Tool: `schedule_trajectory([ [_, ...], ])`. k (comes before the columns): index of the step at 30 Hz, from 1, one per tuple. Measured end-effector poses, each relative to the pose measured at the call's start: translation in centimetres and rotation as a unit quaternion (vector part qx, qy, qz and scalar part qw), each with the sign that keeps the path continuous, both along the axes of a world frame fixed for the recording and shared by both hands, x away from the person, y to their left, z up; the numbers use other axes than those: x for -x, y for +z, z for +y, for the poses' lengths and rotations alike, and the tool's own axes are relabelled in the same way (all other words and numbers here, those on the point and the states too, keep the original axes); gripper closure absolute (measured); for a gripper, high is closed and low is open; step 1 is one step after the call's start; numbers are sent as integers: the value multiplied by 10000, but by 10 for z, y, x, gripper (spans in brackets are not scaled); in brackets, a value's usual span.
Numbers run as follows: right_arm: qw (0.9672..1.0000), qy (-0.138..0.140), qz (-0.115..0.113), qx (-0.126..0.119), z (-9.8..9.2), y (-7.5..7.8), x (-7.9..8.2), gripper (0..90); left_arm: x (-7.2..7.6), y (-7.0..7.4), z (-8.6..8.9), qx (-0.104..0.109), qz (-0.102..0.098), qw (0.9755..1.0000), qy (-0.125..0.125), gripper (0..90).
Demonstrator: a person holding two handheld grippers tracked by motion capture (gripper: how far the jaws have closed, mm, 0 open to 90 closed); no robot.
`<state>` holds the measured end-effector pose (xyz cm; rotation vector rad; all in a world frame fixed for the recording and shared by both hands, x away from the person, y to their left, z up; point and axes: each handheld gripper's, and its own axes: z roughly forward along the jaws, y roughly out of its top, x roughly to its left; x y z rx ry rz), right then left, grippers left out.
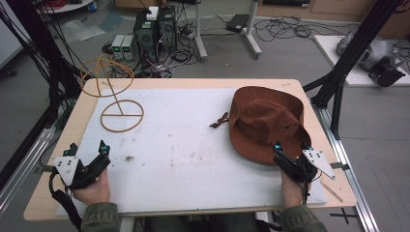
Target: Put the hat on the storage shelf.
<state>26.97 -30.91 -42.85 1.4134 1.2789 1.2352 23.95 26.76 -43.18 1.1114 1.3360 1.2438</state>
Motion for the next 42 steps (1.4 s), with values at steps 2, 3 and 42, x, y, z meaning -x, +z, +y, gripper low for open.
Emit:
schedule_trajectory([
  [2, 10000, 3, -9, 1, 0, 0, 0, 107, 0, 0, 0, -1, -17, 10000, -6, 156],
  [3, 10000, 5, -3, -4, 0, 0, 0, 107, 0, 0, 0, 0, -22, 10000, -2, 156],
  [42, 9983, 377, -31, 447, 44, 20, -30, 107, -2, 0, 3, 38, -23, 10000, 21, 156],
])
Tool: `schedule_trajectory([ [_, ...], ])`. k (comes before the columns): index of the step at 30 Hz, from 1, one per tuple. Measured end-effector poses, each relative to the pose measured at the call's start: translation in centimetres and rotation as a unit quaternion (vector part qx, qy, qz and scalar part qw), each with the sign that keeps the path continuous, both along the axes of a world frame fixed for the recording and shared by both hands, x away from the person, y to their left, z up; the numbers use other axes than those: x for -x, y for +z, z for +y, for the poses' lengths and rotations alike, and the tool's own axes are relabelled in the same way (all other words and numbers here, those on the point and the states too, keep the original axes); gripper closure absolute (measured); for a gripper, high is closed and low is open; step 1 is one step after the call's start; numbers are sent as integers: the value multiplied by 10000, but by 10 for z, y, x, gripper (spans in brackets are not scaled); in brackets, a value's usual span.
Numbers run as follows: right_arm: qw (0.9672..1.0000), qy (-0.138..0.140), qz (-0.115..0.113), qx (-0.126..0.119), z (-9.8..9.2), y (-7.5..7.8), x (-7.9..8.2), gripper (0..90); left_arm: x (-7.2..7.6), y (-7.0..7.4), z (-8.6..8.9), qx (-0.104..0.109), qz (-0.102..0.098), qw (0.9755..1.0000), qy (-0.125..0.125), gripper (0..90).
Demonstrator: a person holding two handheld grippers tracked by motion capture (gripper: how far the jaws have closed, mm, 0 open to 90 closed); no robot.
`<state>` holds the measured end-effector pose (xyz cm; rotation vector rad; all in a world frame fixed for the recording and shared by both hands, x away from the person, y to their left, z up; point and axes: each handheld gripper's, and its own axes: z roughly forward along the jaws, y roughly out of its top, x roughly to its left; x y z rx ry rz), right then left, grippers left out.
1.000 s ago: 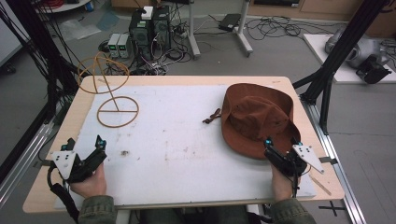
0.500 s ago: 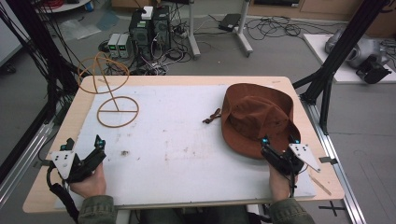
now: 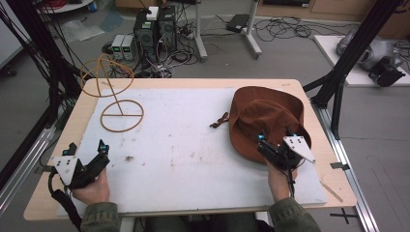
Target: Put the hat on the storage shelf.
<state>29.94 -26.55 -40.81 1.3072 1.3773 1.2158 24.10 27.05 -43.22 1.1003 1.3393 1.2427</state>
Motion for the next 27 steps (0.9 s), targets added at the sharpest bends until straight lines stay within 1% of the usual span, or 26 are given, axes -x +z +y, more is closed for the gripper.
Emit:
schedule_trajectory([
  [3, 10000, -13, 71, 27, 4, 2, -7, 107, 0, 0, 2, 35, -1, 10000, 9, 156],
  [6, 9996, -126, 246, 30, 6, 4, -16, 107, 0, 0, 3, 60, -4, 10000, 14, 156],
  [8, 9992, -173, 373, -29, 5, 6, -23, 107, -1, 0, 3, 79, 7, 10000, 16, 156],
  [9, 9990, -219, 390, -65, 4, 8, -25, 107, -1, 0, 3, 79, 7, 10000, 16, 156],
  [10, 9990, -276, 341, -18, 4, 9, -28, 107, -1, 0, 3, 87, 4, 10000, 6, 156],
  [11, 9988, -339, 350, -21, 4, 10, -30, 107, -2, -1, 3, 85, 4, 10000, -9, 156],
  [12, 9987, -375, 341, 57, 4, 10, -33, 107, -2, -1, 3, 85, 4, 10000, -9, 156],
  [13, 9987, -375, 341, 57, 4, 10, -33, 107, -2, -1, 3, 87, 13, 10000, -6, 156],
  [14, 9983, -420, 401, 99, 4, 10, -36, 107, -2, -1, 3, 95, 15, 10000, -17, 156],
  [15, 9976, -440, 537, 77, 4, 7, -44, 107, -3, -1, 3, 105, 28, 9999, -35, 156],
  [16, 9970, -449, 635, 7, 5, 4, -47, 107, -3, -1, 3, 111, 29, 9999, -40, 156],
  [17, 9964, -453, 721, -10, 5, 2, -50, 107, -3, -1, 3, 116, 29, 9999, -43, 156],
  [19, 9951, -465, 878, 34, 6, -2, -55, 107, -4, -1, 3, 121, 28, 9999, -44, 156],
  [21, 9935, -531, 999, 76, 6, -5, -59, 107, -4, -1, 4, 128, 34, 9999, -51, 156],
  [22, 9935, -531, 999, 76, 6, -5, -59, 107, -4, -1, 4, 128, 34, 9999, -51, 156],
  [23, 9916, -554, 1165, 34, 4, -8, -63, 107, -4, -2, 4, 144, 41, 9999, -48, 156],
  [24, 9908, -545, 1241, -8, 4, -10, -64, 107, -4, -2, 4, 157, 35, 9999, -39, 156],
  [25, 9908, -545, 1241, -8, 4, -10, -64, 107, -4, -2, 5, 178, 36, 9998, -40, 156],
  [26, 9876, -574, 1460, -55, 2, -14, -69, 107, -4, -2, 5, 189, 39, 9998, -40, 156],
  [27, 9871, -568, 1493, -72, 2, -15, -70, 107, -4, -2, 5, 190, 40, 9998, -37, 156],
])
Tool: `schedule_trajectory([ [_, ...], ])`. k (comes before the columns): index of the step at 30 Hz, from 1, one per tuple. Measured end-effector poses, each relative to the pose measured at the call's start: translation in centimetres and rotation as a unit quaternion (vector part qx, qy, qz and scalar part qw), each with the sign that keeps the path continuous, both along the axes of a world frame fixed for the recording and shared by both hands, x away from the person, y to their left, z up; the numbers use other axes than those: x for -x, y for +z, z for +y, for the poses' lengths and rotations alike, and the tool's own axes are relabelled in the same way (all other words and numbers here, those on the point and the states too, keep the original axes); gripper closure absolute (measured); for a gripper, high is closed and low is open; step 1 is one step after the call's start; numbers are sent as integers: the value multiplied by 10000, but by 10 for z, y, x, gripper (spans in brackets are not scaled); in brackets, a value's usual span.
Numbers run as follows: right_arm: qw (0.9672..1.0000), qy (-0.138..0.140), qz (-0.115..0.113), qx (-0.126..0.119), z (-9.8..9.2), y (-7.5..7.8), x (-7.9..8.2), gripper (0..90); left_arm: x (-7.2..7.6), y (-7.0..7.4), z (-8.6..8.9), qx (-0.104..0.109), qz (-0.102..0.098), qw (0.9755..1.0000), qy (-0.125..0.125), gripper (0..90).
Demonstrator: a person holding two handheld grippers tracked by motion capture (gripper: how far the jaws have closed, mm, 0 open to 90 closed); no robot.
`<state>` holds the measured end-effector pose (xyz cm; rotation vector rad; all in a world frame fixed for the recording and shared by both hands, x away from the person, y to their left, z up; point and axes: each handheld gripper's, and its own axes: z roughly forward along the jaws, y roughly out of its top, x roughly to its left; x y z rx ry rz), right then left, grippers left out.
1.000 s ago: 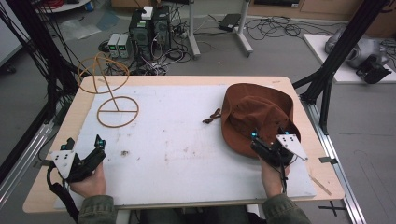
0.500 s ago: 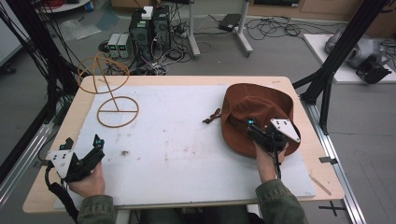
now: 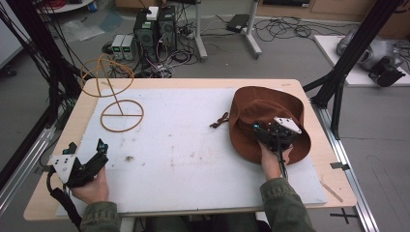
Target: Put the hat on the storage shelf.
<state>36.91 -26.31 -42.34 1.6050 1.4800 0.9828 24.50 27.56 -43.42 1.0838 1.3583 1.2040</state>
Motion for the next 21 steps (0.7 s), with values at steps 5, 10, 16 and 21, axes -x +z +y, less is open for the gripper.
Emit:
schedule_trajectory([
  [5, 9999, -120, 16, 49, 0, -2, -2, 122, 0, 0, 1, 25, -28, 10000, -14, 157],
  [10, 9998, -179, 109, 61, 0, -6, -5, 244, 0, -1, 3, 86, -21, 10000, -15, 157],
  [16, 9993, -167, 307, -91, 1, -8, -7, 720, 1, -1, 6, 167, -25, 9999, -19, 161],
  [21, 9991, -234, 283, 235, 6, -10, -5, 876, 1, -2, 7, 153, -17, 9999, -18, 161],
])
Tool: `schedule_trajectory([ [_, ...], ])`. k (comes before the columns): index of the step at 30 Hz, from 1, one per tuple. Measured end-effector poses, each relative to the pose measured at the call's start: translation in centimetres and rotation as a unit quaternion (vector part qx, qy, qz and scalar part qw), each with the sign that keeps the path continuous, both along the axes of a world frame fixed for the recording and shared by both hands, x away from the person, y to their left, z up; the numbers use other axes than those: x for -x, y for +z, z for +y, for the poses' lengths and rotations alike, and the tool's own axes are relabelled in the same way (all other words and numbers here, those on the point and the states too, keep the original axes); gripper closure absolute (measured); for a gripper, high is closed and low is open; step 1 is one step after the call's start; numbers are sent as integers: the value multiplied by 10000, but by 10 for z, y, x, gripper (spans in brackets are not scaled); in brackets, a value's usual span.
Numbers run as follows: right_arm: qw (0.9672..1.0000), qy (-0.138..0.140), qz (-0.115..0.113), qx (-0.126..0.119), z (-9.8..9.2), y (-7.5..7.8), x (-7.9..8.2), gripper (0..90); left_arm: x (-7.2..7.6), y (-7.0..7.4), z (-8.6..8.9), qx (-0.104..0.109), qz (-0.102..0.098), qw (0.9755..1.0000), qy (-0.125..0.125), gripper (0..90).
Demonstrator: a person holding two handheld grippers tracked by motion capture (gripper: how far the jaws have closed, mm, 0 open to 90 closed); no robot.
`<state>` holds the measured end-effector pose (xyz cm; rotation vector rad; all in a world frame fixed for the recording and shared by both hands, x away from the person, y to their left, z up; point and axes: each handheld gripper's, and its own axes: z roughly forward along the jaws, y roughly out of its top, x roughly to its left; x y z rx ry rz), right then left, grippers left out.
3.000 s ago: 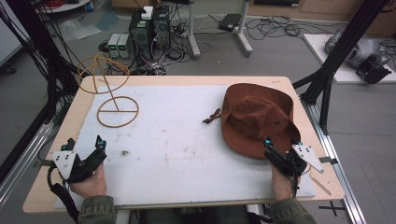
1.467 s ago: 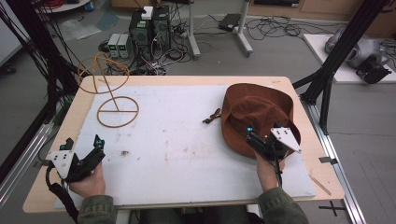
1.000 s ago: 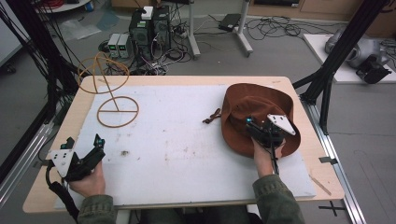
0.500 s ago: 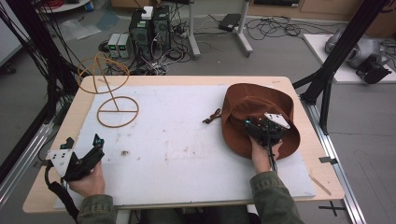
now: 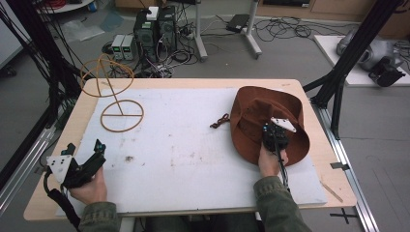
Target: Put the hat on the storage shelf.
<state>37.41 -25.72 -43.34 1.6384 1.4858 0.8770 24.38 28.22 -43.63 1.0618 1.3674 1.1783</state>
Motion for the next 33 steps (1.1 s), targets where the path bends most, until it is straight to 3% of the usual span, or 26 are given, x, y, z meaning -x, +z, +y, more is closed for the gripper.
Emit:
schedule_trajectory([
  [6, 9996, 89, -117, 230, 3, 1, 2, 878, 0, -1, 0, -38, 23, 10000, 1, 161],
  [16, 9992, 214, -341, 75, 1, 8, 8, 877, 0, -1, -3, -87, 46, 9999, -41, 160],
  [24, 9958, 263, -876, 8, 2, 20, 18, 876, 0, 0, -4, -134, 43, 9999, -54, 161],
  [27, 9917, 282, -1252, -5, 1, 28, 24, 876, 0, 0, -5, -160, 43, 9999, -47, 161],
  [30, 9894, 309, -1420, 18, 0, 33, 28, 875, 0, 0, -5, -166, 27, 9998, -45, 161],
  [33, 9838, 391, -1749, -33, -1, 46, 34, 875, 1, 0, -6, -177, -23, 9998, -66, 161],
])
